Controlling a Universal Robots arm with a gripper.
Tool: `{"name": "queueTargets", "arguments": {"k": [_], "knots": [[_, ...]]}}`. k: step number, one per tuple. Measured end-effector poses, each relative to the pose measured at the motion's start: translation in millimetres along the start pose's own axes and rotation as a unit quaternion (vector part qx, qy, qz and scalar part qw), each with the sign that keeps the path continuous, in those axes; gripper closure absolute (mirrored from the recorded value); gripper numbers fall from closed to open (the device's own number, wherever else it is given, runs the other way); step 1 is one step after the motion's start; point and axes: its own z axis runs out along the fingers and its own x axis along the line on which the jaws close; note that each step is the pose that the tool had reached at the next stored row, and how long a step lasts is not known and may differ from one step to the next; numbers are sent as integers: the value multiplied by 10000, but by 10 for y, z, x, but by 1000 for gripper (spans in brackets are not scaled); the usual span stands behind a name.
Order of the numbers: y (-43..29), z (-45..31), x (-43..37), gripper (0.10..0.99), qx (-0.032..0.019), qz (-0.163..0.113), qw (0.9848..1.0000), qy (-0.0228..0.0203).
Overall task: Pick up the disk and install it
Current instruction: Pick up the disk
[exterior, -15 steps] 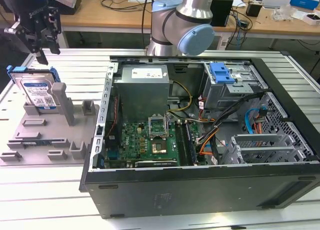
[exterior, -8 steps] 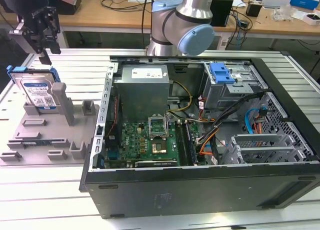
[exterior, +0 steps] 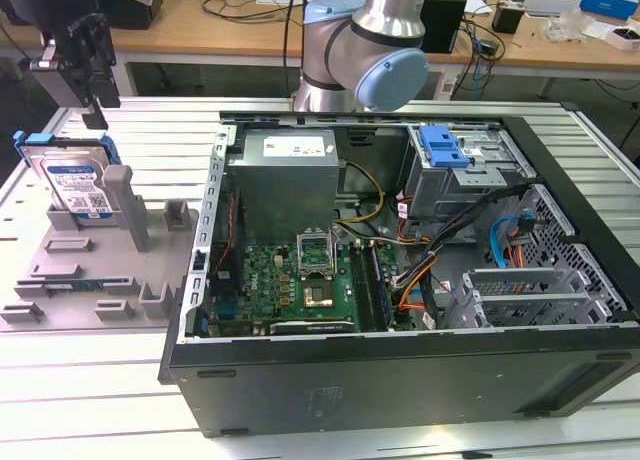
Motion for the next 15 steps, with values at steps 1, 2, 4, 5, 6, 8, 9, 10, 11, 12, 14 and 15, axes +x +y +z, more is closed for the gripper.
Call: {"name": "queueTargets", "arguments": {"k": [1, 2, 4, 5, 6, 8, 9, 10, 11, 12, 14, 15], "knots": [[0, 0, 1, 545, 0, -1, 10000, 3], [0, -1, 0, 545, -1, -1, 10000, 4], [0, 0, 0, 545, -1, 0, 10000, 5], [0, 1, -1, 545, -11, 0, 10000, 5], [2, 0, -1, 545, -45, 1, 10000, 6], [17, -2, -7, 545, -82, 0, 10000, 8], [24, -2, -10, 545, -95, -1, 10000, 9], [37, -1, -12, 545, -112, -1, 9999, 10], [52, -2, -14, 545, -128, -1, 9999, 12], [66, -2, -14, 545, -139, -1, 9999, 13], [118, -4, -14, 545, -166, -1, 9999, 16], [141, -5, -13, 545, -175, -1, 9998, 18]]}}
